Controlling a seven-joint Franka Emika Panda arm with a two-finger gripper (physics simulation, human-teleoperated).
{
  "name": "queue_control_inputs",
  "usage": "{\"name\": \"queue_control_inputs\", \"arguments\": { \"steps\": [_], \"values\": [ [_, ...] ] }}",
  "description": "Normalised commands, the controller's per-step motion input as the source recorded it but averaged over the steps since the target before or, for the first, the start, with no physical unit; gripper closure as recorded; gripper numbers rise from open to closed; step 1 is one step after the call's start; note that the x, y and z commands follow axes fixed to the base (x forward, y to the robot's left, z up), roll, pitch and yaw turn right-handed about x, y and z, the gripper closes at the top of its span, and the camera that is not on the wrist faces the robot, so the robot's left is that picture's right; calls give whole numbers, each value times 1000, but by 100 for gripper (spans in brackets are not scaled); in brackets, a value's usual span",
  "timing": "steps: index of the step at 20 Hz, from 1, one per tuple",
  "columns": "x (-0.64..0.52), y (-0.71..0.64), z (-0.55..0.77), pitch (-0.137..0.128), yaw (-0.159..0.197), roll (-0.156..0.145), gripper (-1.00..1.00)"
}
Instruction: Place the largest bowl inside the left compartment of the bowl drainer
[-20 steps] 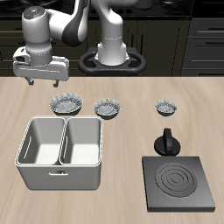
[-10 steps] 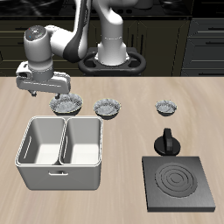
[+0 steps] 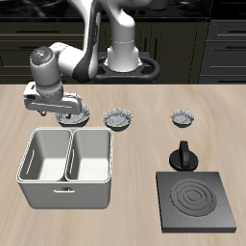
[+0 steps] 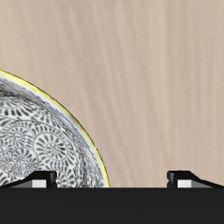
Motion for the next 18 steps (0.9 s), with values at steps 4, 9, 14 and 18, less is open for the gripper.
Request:
{"name": "queue_control_inputs", "arguments": {
  "steps": [4,9,14,18],
  "values": [
    [-45,97,-381,50,-8,5,100],
    [-12,10,31,-12,-11,2,100],
    [-31,25,182,-27,5,-1,100],
    [-24,14,237,-32,14,-2,100]
  ]
}}
